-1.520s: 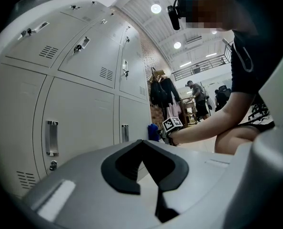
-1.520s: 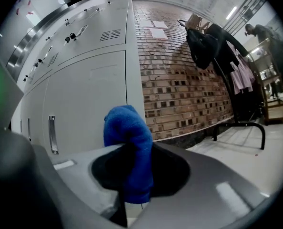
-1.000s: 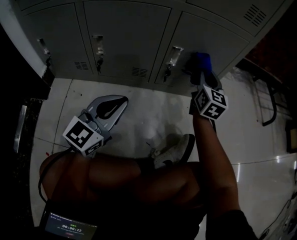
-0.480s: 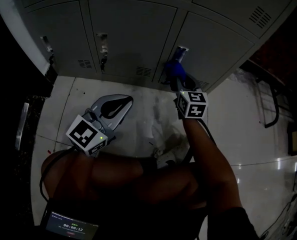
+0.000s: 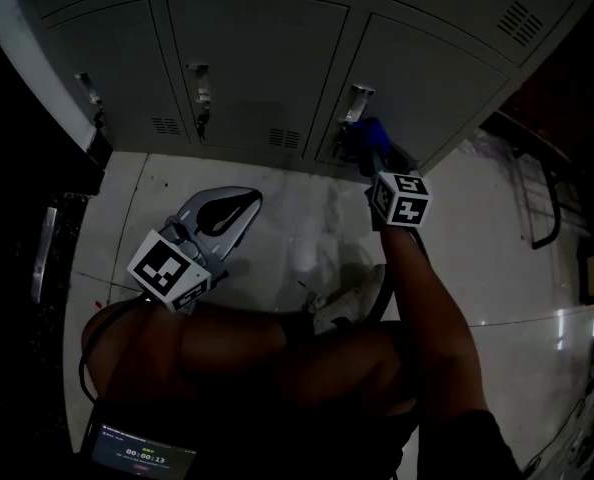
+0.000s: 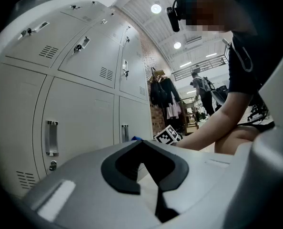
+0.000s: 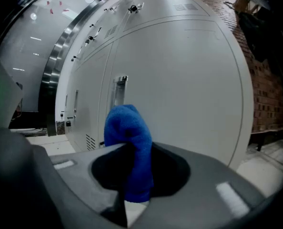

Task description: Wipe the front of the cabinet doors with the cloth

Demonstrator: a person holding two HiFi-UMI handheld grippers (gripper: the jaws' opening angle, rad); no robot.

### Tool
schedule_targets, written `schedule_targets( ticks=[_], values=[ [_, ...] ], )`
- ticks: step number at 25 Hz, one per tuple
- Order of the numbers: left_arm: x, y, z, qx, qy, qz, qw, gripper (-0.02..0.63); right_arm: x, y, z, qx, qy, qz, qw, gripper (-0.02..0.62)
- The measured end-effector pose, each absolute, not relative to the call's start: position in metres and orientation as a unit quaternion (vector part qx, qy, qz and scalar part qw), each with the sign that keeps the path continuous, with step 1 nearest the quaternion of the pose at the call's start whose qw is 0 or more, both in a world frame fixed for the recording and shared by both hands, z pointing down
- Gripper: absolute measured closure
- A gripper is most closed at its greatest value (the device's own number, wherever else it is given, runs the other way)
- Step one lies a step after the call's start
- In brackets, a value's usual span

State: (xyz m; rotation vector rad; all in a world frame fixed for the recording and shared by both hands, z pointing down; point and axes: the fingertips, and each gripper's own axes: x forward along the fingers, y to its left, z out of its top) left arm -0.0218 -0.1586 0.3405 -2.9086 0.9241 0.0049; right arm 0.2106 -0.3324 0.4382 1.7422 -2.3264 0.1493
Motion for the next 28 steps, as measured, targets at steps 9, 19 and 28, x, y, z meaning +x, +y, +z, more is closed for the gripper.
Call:
schedule_targets(
  ticks=[9, 19, 28],
  values=[
    [-0.022, -0.157, 0.340, -0.952, 0.302, 0.002, 0.045, 0.601, 0.298, -0.322, 0.455, 0.684, -0.716, 0.101, 0.100, 0.514],
    [-0.021, -0.157, 0.339, -0.953, 0.301, 0.001, 0.047, 0.600, 0.361, -0.313, 0.465, 0.727, -0.669, 0.141, 0.067, 0.514],
    [-0.022, -0.158, 0.342, -0.952, 0.303, -0.002, 0.047, 0.600, 0.370, -0.303, 0.459, 0.739, -0.652, 0.165, 0.044, 0.514]
  ],
)
